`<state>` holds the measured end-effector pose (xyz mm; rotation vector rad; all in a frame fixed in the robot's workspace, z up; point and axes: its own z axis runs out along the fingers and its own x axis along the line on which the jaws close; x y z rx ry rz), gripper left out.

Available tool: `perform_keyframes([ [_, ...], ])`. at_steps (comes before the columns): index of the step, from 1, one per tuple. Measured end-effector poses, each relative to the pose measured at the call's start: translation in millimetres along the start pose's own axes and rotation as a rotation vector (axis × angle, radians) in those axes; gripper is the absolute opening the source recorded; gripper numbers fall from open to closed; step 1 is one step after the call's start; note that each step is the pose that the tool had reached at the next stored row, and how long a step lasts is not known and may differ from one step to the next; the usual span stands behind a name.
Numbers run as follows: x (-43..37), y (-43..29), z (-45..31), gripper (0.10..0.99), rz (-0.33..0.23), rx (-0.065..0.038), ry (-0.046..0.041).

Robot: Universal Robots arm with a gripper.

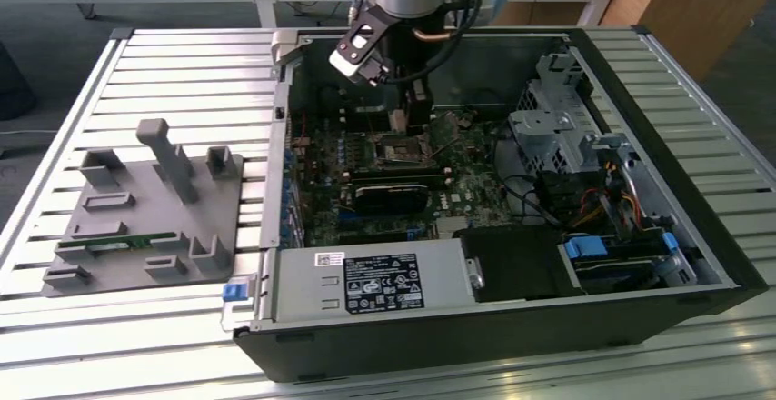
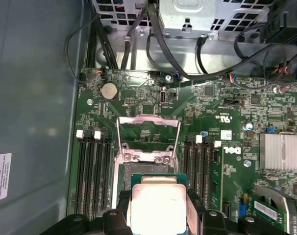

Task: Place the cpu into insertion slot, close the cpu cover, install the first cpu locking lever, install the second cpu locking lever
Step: 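Place the cpu into insertion slot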

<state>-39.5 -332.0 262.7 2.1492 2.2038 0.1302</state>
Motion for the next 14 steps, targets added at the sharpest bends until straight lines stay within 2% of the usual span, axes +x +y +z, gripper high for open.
perform_keyframes([
  [5,4.4,-0.7,7.4,0.533,0.001,0.000,-0.0002],
  [14,5.5,-3.3,23.5,0.533,0.005,0.000,0.0009],
])
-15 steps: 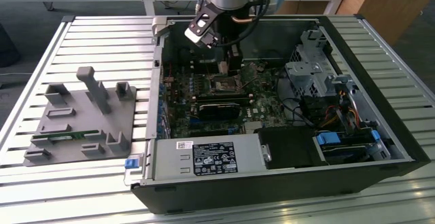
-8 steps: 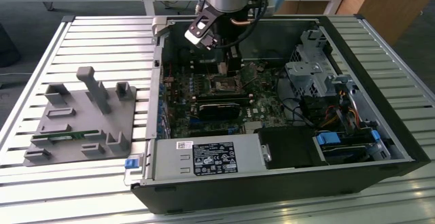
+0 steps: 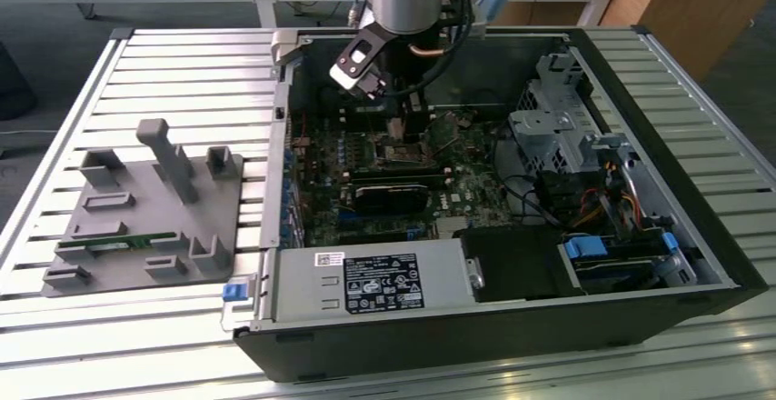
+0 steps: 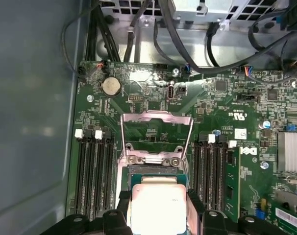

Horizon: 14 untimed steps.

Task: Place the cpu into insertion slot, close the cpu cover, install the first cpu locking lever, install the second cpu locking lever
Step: 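Place the cpu into insertion slot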

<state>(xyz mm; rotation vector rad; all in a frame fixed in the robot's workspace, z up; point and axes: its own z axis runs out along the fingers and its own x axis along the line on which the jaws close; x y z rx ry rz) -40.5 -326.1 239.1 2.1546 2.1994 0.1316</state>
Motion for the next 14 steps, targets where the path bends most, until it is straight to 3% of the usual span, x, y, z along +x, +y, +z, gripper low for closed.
perform_keyframes([
  [14,0.2,-4.3,17.6,0.533,0.022,0.000,-0.0020],
])
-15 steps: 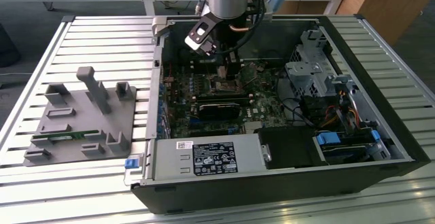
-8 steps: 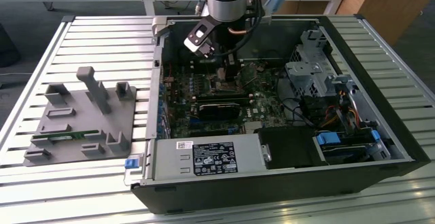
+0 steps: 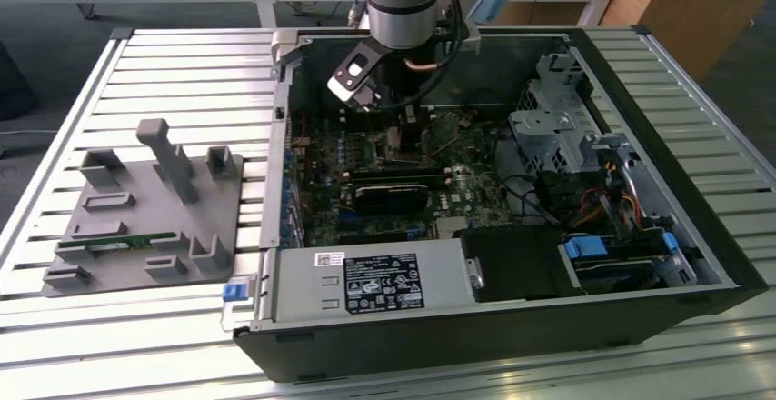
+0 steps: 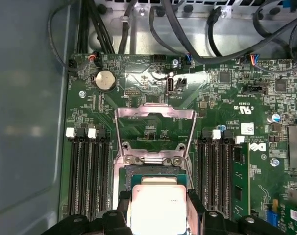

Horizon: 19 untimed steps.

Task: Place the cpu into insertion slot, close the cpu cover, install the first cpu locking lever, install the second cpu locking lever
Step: 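Place the cpu into insertion slot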

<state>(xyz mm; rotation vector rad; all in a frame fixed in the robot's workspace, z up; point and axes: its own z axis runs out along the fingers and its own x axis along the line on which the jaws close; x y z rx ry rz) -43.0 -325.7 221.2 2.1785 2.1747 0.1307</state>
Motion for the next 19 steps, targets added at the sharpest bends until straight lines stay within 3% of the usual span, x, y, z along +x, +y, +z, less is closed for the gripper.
perform_keyframes([
  [19,4.1,-3.1,18.1,0.533,0.013,0.000,-0.0016],
])
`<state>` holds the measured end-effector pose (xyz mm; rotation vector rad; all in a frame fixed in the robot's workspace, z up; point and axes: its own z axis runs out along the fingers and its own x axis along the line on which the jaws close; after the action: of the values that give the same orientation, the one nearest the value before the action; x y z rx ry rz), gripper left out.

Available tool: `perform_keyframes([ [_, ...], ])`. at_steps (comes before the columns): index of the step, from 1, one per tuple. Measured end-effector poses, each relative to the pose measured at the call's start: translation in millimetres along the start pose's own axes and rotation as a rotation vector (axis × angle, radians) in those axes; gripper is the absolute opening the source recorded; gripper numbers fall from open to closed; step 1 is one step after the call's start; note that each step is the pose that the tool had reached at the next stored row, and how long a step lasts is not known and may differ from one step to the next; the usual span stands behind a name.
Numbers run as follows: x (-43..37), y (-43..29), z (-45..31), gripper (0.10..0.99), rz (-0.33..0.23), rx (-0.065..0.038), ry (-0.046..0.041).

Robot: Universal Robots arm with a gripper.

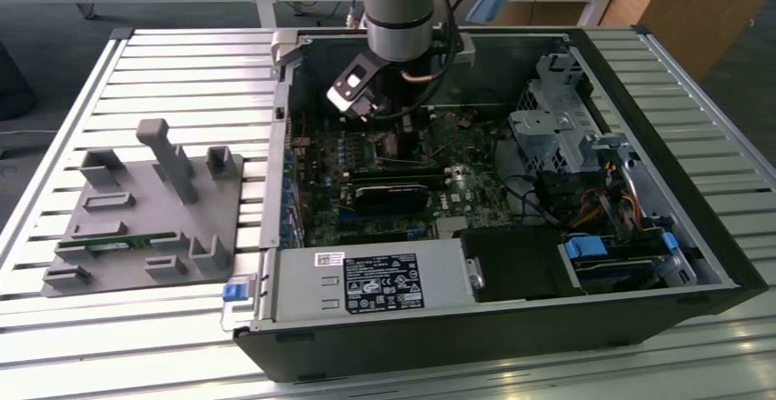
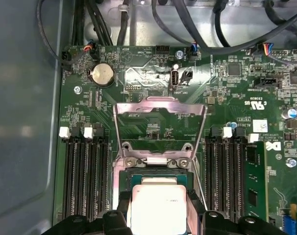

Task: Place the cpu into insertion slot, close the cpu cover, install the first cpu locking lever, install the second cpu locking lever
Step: 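Place the cpu into insertion slot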

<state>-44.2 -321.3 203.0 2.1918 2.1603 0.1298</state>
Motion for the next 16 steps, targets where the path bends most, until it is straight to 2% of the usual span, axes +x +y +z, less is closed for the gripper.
perform_keyframes([
  [16,0.8,-1.3,8.9,0.533,0.007,0.000,-0.0011],
])
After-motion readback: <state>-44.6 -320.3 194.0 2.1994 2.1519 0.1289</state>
